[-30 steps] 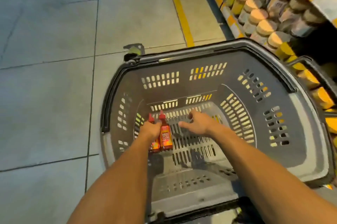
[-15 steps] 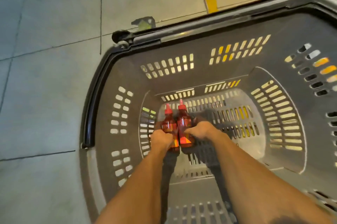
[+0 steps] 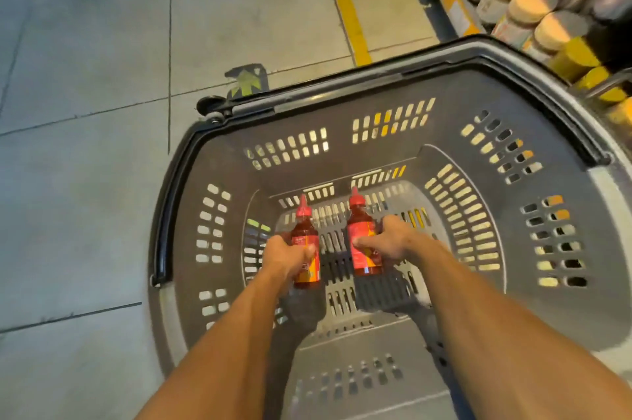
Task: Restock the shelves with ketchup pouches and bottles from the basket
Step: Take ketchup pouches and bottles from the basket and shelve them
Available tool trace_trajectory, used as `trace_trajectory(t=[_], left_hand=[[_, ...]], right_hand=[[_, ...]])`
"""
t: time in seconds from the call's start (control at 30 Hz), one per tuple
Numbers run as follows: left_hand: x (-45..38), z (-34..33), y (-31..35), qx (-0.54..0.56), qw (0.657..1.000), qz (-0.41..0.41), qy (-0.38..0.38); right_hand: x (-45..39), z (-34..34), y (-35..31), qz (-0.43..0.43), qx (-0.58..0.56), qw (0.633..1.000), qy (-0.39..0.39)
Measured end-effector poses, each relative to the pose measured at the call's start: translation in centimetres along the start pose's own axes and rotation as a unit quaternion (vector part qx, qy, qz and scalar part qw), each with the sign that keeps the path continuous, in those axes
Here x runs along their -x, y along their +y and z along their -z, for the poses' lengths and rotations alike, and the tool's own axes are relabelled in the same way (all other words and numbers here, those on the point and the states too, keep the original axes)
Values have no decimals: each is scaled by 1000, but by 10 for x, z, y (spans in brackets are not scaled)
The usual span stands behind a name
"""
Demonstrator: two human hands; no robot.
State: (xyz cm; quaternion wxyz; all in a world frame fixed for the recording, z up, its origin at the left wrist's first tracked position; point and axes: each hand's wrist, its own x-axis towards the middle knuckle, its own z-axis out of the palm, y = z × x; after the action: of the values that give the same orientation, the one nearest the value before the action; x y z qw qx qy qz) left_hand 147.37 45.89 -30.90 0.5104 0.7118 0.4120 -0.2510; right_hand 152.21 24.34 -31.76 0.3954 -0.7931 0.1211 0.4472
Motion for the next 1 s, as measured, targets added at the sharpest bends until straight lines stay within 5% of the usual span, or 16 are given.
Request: trace_trajectory(t=[0.27, 0.5, 0.73, 1.0], left_hand=[[91, 11, 62, 88, 981, -126, -119], [205, 20, 112, 113, 937, -270, -191], [333, -24, 156, 75, 870, -404, -271], [424, -137, 147, -44, 771, -529, -350]], right_hand=[[127, 76, -25, 37, 23, 987, 157], [265, 104, -45, 135, -76, 934, 321], [412, 121, -14, 224, -141, 831, 490], [493, 106, 101, 208, -182, 705, 653]])
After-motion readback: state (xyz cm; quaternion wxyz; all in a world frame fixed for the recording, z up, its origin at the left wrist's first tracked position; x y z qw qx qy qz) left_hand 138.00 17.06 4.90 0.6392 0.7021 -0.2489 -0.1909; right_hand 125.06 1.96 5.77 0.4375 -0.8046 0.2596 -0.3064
